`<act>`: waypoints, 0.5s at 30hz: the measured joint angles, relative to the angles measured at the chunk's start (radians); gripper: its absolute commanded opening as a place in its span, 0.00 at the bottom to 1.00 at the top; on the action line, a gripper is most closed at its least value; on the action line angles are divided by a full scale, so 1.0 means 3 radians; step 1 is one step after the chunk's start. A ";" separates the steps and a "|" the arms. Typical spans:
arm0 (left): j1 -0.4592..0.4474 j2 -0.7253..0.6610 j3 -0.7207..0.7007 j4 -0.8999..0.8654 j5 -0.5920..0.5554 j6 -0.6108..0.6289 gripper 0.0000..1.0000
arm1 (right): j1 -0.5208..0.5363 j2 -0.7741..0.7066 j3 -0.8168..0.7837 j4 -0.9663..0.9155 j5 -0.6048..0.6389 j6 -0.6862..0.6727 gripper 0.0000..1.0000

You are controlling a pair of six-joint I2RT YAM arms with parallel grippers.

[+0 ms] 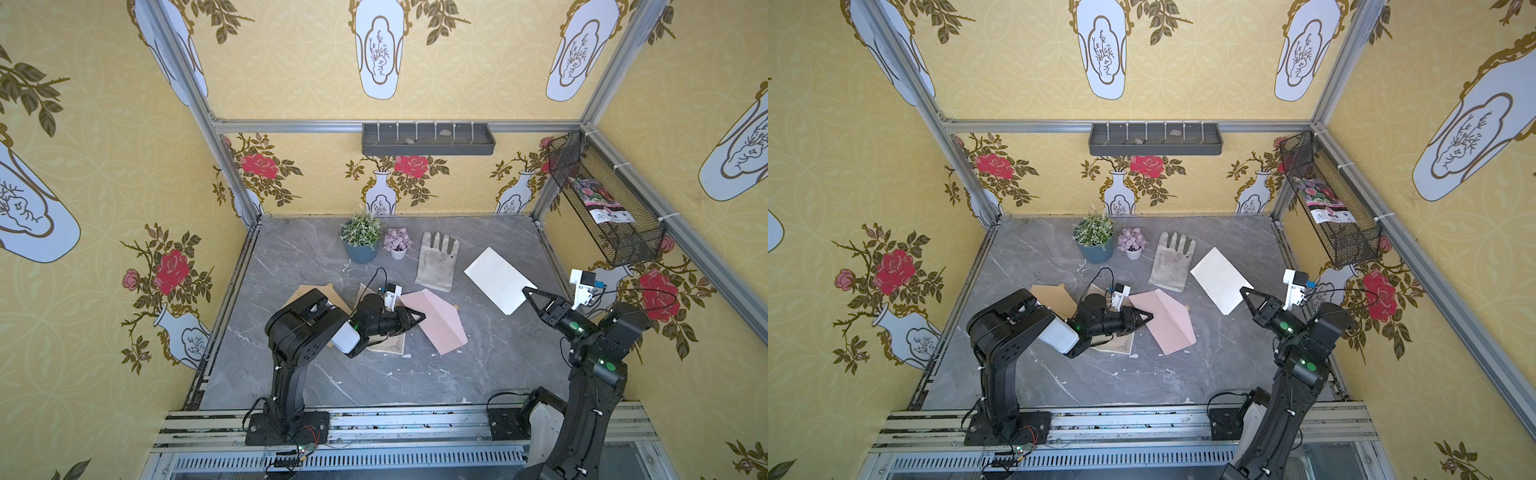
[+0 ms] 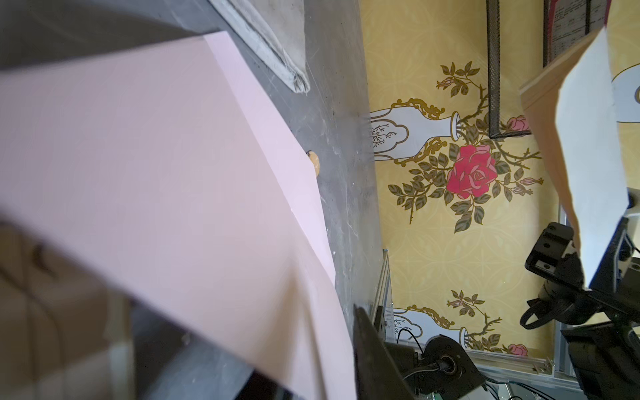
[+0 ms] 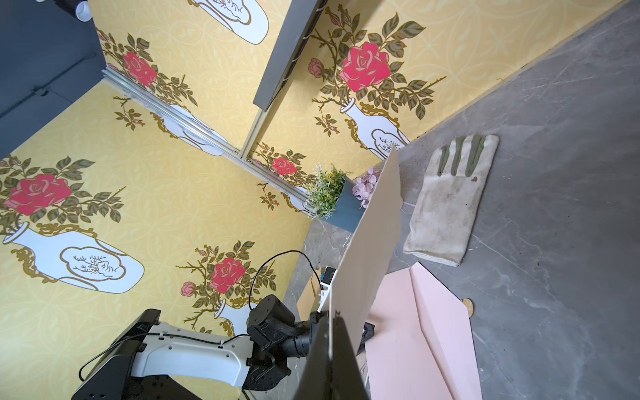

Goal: Take the letter paper out of the envelope
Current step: Place the envelope at the center of the board.

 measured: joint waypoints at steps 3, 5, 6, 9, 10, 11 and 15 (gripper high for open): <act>0.0000 -0.0155 0.0000 -0.0154 -0.0031 0.0053 0.33 | 0.0037 -0.0008 0.0000 -0.0001 -0.0050 0.0022 0.00; 0.0000 -0.0298 0.0000 -0.0295 -0.0071 0.0111 0.35 | 0.0074 -0.0022 0.0000 -0.0001 -0.0072 0.0023 0.00; 0.0000 -0.0378 0.0000 -0.0384 -0.0072 0.0140 0.35 | 0.0086 -0.0031 0.0000 -0.0001 -0.0088 0.0025 0.00; 0.0000 -0.0660 0.0005 -0.0679 -0.0104 0.0262 0.36 | 0.0146 -0.0046 0.0000 0.0000 -0.0120 0.0081 0.00; -0.0001 -0.0759 0.0010 -0.0782 -0.0106 0.0303 0.37 | 0.0163 -0.0048 0.0000 -0.0003 -0.0130 0.0081 0.00; -0.0004 -0.0862 0.0022 -0.0899 -0.0116 0.0355 0.37 | 0.0178 -0.0056 0.0000 -0.0009 -0.0142 0.0081 0.00; -0.0024 -0.1181 0.0060 -0.1287 -0.0154 0.0542 0.37 | 0.0198 -0.0118 0.0037 -0.0043 -0.0179 0.0093 0.00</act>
